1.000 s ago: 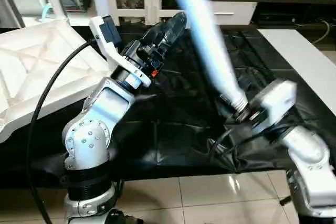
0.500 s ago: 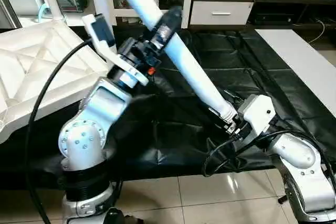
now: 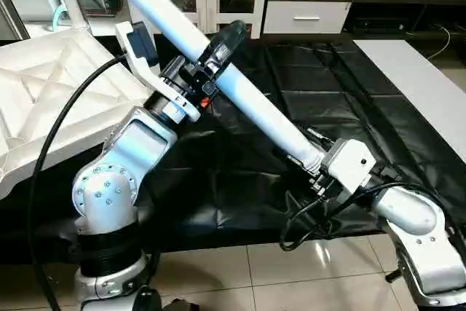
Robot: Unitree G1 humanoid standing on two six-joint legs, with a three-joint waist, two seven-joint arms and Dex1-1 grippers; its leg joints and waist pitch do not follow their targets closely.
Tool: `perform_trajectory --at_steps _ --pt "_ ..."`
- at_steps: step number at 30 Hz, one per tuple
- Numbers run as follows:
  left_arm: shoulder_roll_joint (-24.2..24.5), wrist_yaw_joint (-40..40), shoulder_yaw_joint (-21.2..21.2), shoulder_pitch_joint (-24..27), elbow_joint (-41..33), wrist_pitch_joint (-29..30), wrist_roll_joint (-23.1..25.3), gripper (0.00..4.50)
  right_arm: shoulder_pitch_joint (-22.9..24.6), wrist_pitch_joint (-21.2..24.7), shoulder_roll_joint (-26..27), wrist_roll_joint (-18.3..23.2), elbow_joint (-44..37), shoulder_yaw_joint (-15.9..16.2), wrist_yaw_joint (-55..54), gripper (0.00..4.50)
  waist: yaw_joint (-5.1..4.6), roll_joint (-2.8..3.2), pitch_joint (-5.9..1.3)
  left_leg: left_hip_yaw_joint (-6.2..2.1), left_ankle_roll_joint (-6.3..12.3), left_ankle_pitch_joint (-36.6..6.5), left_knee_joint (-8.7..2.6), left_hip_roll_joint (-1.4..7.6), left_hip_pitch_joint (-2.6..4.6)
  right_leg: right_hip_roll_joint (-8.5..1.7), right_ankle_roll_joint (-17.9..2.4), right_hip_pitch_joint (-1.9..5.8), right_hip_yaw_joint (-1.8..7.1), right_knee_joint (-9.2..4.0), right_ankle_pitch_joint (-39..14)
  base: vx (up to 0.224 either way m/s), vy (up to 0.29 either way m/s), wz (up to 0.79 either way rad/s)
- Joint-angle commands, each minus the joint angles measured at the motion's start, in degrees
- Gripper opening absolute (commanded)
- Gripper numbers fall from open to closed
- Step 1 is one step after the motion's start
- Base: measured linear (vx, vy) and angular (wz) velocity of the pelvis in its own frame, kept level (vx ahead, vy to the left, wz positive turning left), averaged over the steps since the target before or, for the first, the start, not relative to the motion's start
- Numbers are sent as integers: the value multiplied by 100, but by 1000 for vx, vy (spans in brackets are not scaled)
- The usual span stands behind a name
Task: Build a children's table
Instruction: Pick table leg
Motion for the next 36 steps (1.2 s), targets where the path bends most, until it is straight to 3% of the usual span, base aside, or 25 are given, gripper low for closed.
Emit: perform_trajectory --at_steps 1,16,19,24,25,26,27,31,32,35,36 --pt "4 50 -40 -5 57 -57 78 295 -101 -170 -26 -124 65 -26 -92 191 -28 1 -359 -284 -526 -2668 -512 374 323 -236 -818 11 199 -524 -1691 0 0 0" --pt "-61 125 -17 4 77 -248 54 176 -173 -233 -67 -187 208 13 -174 191 -36 -10 -359 -281 -513 -2698 -512 374 323 -226 -851 18 197 -517 -1640 0 0 0" --pt "-63 116 -35 5 52 -286 59 169 -196 -215 -46 -116 225 -29 -198 261 -34 -8 -361 -279 -488 -2659 -510 372 316 -229 -850 25 196 -516 -1628 0 0 0" --pt "39 -18 -210 40 -92 -382 273 169 -217 -185 -77 -198 281 -27 -243 295 -44 2 -361 -288 -512 -2712 -518 377 315 -226 -823 24 193 -521 -1651 0 0 0" --pt "204 -217 -531 96 -263 -620 764 169 -249 -175 -79 -334 342 -44 -375 306 -42 16 -358 -292 -527 -2745 -522 381 332 -225 -818 9 194 -536 -1682 0 0 0" --pt "227 -246 -587 107 -292 -678 860 168 -256 -170 -77 -359 351 -49 -402 317 -45 10 -356 -307 -525 -2728 -531 391 316 -235 -794 20 191 -544 -1677 0 0 0" --pt "274 -320 -817 152 -406 -965 1279 168 -295 -126 -50 -444 387 -66 -518 328 -44 11 -359 -301 -538 -2724 -532 393 317 -235 -778 18 194 -537 -1665 0 0 0" --pt "173 -280 -965 150 -497 -1339 1624 168 -398 28 59 -592 411 -42 -739 359 -56 34 -359 -302 -588 -2756 -528 382 314 -241 -801 25 194 -515 -1650 0 0 0" --pt "163 -255 -1056 131 -519 -1637 1919 168 -458 113 130 -671 401 6 -837 370 -64 24 -356 -301 -598 -2804 -534 384 317 -234 -786 14 193 -531 -1694 0 0 0" --pt "99 -270 -1161 100 -515 -1949 2157 168 -573 292 302 -796 364 111 -1019 391 -81 16 -360 -310 -602 -2838 -527 380 310 -245 -758 8 195 -542 -1826 0 0 0" --pt "110 -344 -1303 112 -530 -2108 2317 168 -699 444 492 -1087 371 222 -1326 401 -92 16 -364 -316 -631 -2785 -529 376 299 -237 -768 1 191 -532 -1788 0 0 0"
